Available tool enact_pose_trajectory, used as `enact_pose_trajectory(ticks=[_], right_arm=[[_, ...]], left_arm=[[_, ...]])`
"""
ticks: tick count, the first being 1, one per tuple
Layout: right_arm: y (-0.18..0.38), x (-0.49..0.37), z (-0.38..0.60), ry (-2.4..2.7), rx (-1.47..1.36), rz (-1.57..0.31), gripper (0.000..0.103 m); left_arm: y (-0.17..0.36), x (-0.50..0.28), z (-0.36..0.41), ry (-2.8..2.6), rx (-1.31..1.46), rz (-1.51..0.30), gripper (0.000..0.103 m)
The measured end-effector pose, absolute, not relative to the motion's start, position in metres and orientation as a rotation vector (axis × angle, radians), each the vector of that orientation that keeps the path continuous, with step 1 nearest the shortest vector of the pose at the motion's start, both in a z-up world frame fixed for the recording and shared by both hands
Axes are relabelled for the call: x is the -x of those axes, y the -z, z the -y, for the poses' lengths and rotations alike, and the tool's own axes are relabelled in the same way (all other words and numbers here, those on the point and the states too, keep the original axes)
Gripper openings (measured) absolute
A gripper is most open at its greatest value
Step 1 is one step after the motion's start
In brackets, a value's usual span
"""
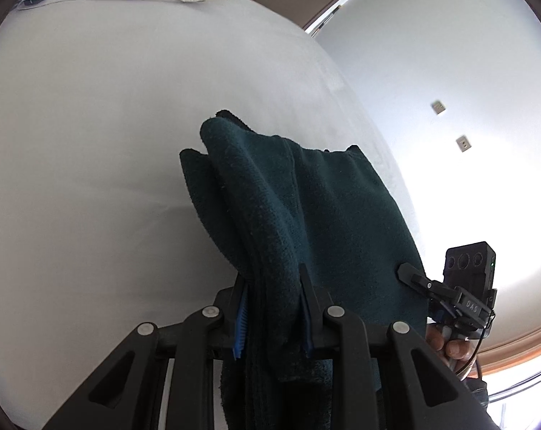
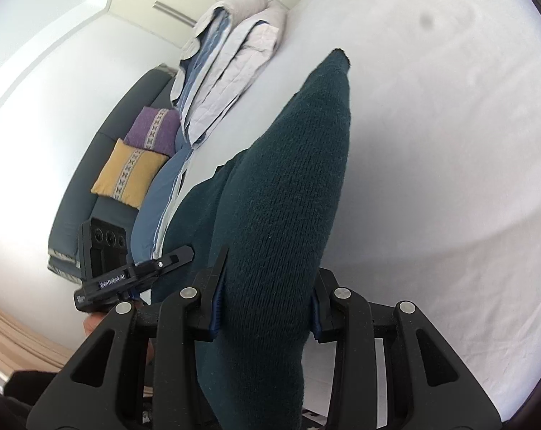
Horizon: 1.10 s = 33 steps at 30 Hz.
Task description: Fold small clothes
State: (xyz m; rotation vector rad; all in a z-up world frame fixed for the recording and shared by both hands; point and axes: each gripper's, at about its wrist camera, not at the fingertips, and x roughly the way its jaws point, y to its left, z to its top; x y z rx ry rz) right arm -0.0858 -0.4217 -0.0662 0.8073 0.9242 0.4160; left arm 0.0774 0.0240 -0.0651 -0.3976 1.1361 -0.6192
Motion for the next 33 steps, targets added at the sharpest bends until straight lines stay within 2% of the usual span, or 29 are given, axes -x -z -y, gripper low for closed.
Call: enact_pose_trajectory(ticks=[4,6,11,17,21,26,31,32,33], right_arm=[[0.127,0.088,0.433,-0.35,-0.854,-1.04,0.037],[0.145,0.099,0.445,-0.411,-0.928,-0.968,0.036],[0.14,0.101,0.444,-0.396,-0.916,-0.979,0.038],[0.127,0.109,0.459,-0.306,-0.908,-0.936,0.041],[0.098,0.126,0.473,-0.242,-0.846,-0.887,0.041],[0.067,0.134,0.456,-0.358,-0.824,-0.825,0.041],[0.072,0.131,0.429,-0.419,-0.798,-0.883,0.041],[0.079,0.13,0.426,-0.415,-0.805,-0.903,0.041],[0.085,0.132,0.424,-0.418,-0.818,-0.913,0.039]], left_arm=[[0.119,-0.077,-0.024,0.567,0.393,-1.244,0.032],[0.13,-0.071,-0.03,0.57,0.449,-1.212,0.037],[0.126,-0.063,-0.031,0.546,0.427,-1.178,0.039],[0.112,-0.05,-0.029,0.478,0.341,-1.121,0.051],[0.074,-0.03,-0.012,0.387,0.198,-0.998,0.05],[0.03,0.002,0.007,0.509,0.157,-0.877,0.05],[0.069,-0.007,0.045,0.541,0.124,-0.983,0.05],[0.088,-0.01,0.034,0.533,0.156,-1.024,0.047],[0.096,-0.012,0.027,0.533,0.182,-1.034,0.037]])
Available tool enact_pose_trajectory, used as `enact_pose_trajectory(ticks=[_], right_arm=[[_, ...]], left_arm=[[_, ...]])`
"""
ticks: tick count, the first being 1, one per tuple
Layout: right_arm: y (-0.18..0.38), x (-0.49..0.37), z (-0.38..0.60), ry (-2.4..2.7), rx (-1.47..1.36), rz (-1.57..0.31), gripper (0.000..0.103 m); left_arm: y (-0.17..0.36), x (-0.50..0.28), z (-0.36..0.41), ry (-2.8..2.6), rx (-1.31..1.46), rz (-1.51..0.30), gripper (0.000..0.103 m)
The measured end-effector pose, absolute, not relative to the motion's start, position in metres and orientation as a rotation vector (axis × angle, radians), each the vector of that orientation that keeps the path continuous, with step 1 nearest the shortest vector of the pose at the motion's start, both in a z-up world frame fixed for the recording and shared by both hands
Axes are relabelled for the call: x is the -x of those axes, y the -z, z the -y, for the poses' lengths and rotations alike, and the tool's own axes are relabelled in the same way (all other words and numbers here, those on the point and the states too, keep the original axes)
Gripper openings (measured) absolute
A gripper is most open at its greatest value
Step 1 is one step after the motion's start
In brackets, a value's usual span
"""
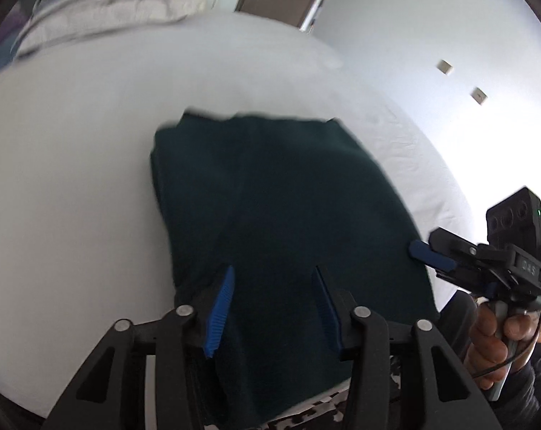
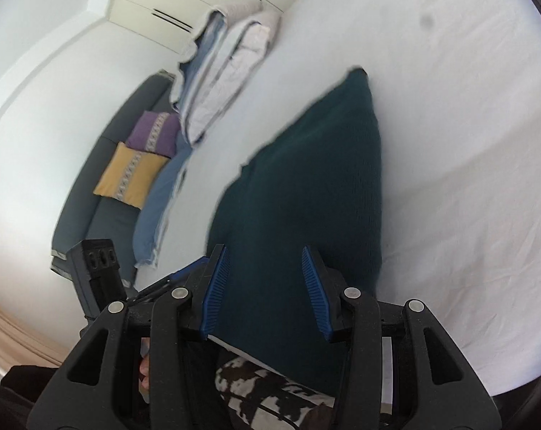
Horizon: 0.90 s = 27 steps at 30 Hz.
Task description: Fold small clothes
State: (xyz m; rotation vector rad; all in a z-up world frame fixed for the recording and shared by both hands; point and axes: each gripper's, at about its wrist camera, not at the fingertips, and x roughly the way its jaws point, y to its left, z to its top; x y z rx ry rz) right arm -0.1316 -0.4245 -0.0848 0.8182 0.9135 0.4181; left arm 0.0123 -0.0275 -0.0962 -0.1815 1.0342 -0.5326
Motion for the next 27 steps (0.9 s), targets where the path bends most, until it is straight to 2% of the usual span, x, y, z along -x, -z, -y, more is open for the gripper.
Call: enact_pose_trajectory(ticks=[2,7,10,11,12,15,17,19,23,24,27], right_arm=[[0.096,0.137,0.428,-0.432,-0.849,-0.91,0.039],[0.094,0.143,0.434,-0.432,-0.848,-0.893,0.039],[0.077,0.15,0.439,-0.386,-0.806,-0.87,0.044],[0.071,0.154,0.442,-0.358,-0.79,-0.86,0.046],[0.064,0.151,0.443,-0.335,-0.772,-0.854,0.05],[0.032,0.161,0.441,-0.238,-0.631,-0.807,0.053],[0.004,0.17,0.433,-0.163,-0.504,-0.754,0.06],[-0.023,0.18,0.422,-0.094,-0.394,-0.673,0.074],[-0.069,0.207,0.395,0.017,-0.223,-0.45,0.099],[-0.076,0.215,0.391,0.039,-0.196,-0.394,0.103],[-0.099,0.237,0.382,0.091,-0.13,-0.263,0.103]], left_arm=[[0.103,-0.015,0.015,0.553,0.219,-1.03,0.032],[0.104,-0.016,0.001,0.588,0.264,-1.029,0.032],[0.089,-0.005,0.003,0.55,0.225,-0.97,0.039],[0.08,0.004,0.004,0.507,0.165,-0.926,0.049],[0.074,0.009,0.006,0.457,0.111,-0.89,0.069],[0.04,0.037,0.01,0.318,-0.033,-0.681,0.092],[0.014,0.06,0.009,0.242,-0.084,-0.52,0.103],[-0.006,0.083,0.008,0.187,-0.096,-0.383,0.103],[-0.044,0.116,0.008,0.074,-0.102,-0.22,0.103],[-0.053,0.122,0.008,0.049,-0.109,-0.184,0.103],[-0.087,0.142,-0.004,0.002,-0.111,-0.072,0.103]])
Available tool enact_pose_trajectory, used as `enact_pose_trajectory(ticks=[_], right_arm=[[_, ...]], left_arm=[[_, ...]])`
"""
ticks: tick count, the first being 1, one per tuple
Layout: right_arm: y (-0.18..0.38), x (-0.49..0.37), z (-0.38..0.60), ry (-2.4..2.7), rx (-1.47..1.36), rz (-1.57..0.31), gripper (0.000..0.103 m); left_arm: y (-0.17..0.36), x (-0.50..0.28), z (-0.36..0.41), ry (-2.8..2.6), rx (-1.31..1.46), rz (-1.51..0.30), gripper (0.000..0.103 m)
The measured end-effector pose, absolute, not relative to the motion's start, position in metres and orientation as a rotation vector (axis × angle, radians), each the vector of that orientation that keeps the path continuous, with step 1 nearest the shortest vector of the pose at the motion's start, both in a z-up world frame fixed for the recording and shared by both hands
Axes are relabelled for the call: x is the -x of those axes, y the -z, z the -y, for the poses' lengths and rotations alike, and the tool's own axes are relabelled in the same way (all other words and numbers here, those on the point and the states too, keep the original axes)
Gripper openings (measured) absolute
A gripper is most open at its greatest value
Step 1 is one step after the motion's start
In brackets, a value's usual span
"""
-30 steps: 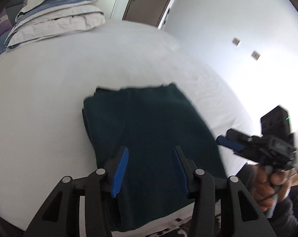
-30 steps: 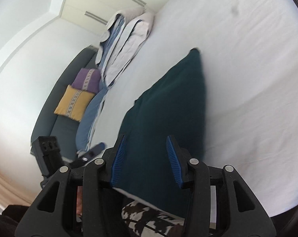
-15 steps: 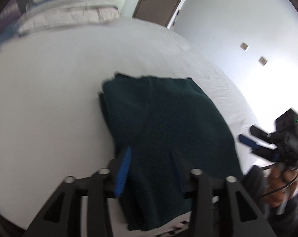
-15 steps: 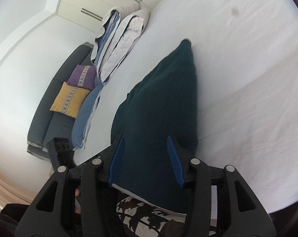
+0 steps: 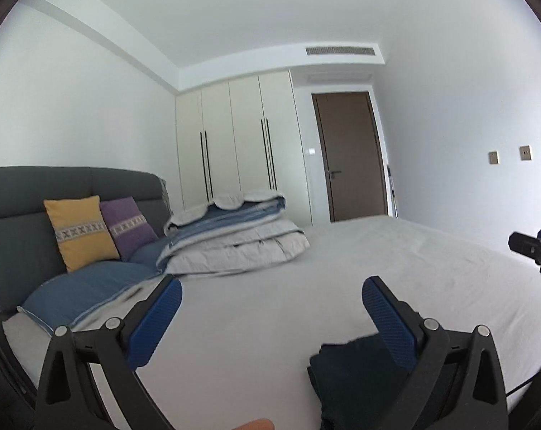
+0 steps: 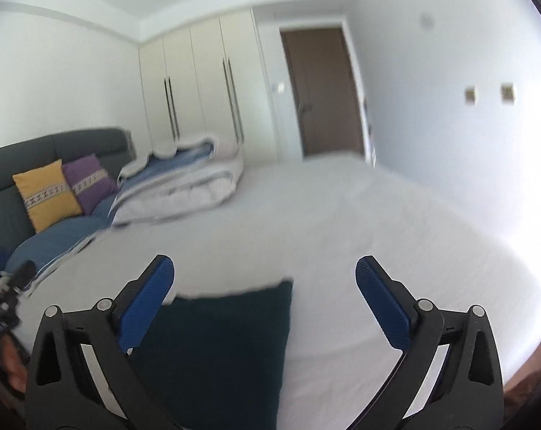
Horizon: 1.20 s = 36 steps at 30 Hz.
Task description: Fold small clothes
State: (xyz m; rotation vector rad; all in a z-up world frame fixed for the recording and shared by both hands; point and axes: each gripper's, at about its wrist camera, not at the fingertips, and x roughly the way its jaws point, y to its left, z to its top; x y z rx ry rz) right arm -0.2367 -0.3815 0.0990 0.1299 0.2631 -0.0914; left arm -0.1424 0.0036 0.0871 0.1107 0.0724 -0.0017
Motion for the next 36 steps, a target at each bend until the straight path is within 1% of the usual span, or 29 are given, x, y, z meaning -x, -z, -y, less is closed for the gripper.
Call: enact_pose_trajectory(ticks=[3,7,10,14,17,19,21,24,28,32,36], right_arm=[[-0.117,0.245,0.38,0.114,-0.108,-0.264,0.103],[-0.135,0.259,0.38,0.137,-0.111,-0.213,0.103],[-0.143,0.258,0.375,0.137,-0.12,-0.224,0.103],[-0.131,0.246,0.368,0.112,-0.112,-0.345,0.103],[-0.113,0.232,0.364,0.142,-0.09,-0.438,0.103],[-0.098,0.221,0.365,0.161,-0.097,-0.51,0.103],[-0.081,0.211,0.365,0.144,-0.13,-0.6,0.103],[-0.059,0.199,0.366,0.152,-0.157,-0.681,0.103],[-0.021,0.182,0.366,0.187,-0.184,-0.797,0.103],[0.011,0.173,0.373,0.195,-0.234,-0.88,0.103],[0.033,0.164,0.369,0.205,-0.201,-0.911,0.103]], left_arm=[[-0.114,0.142,-0.013,0.031,-0.093,-0.112,0.103],[-0.125,0.132,-0.016,0.036,-0.08,-0.138,0.103],[-0.11,0.122,-0.01,0.098,-0.059,-0.228,0.103],[-0.078,0.105,0.001,0.13,-0.052,-0.339,0.103],[-0.058,0.094,0.007,0.095,-0.083,-0.427,0.103],[-0.038,0.077,0.01,0.031,-0.113,-0.534,0.103],[-0.019,0.063,0.008,0.019,-0.101,-0.617,0.103],[0.008,0.046,0.003,0.034,-0.059,-0.736,0.103],[0.031,0.036,0.002,0.049,-0.036,-0.824,0.103],[0.041,0.038,0.005,0.052,-0.042,-0.866,0.103],[0.047,0.041,0.008,0.055,-0.051,-0.886,0.103]])
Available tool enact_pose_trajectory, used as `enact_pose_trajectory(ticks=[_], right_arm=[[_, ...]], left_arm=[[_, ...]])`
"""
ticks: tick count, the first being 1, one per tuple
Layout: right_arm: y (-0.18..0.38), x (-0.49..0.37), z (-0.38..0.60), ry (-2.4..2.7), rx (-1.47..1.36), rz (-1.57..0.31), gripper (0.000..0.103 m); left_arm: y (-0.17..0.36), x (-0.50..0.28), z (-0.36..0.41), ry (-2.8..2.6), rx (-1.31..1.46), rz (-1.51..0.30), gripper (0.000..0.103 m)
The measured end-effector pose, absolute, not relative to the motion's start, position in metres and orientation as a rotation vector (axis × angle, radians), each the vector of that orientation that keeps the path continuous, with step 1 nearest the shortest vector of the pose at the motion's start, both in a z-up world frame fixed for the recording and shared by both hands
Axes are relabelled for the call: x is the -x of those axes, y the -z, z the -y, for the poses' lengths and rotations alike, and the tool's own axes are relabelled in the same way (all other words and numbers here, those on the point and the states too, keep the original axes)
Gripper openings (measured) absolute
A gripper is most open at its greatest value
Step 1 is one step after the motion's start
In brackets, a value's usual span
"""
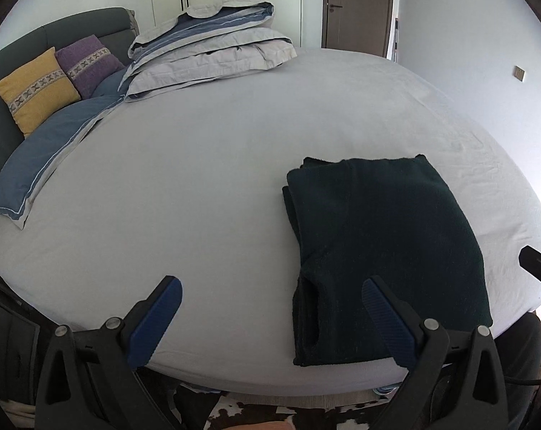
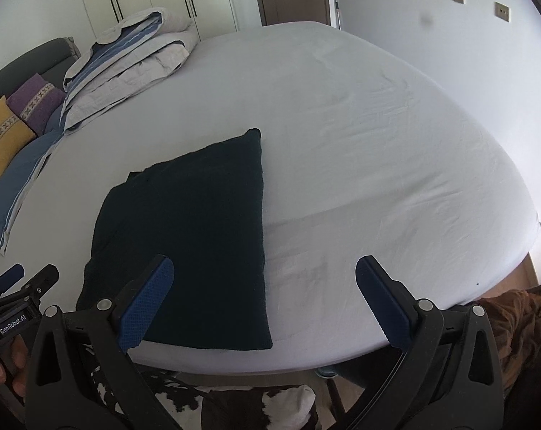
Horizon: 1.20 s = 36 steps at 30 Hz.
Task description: Fold small clothes
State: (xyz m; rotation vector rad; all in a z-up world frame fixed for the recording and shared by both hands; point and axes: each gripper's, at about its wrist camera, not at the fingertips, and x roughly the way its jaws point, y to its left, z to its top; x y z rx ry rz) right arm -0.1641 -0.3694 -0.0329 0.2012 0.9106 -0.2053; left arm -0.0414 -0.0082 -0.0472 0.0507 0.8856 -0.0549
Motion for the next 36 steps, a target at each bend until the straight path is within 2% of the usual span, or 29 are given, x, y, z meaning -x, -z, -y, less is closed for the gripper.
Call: enact_pose_trajectory(ticks=[36], right_arm=[[0.029,0.158,0.343,0.158,-0.153,-0.934,0.103]], left_arm=[[0.059,0.043,0.012,0.069,-0.053,-0.923,0.103]])
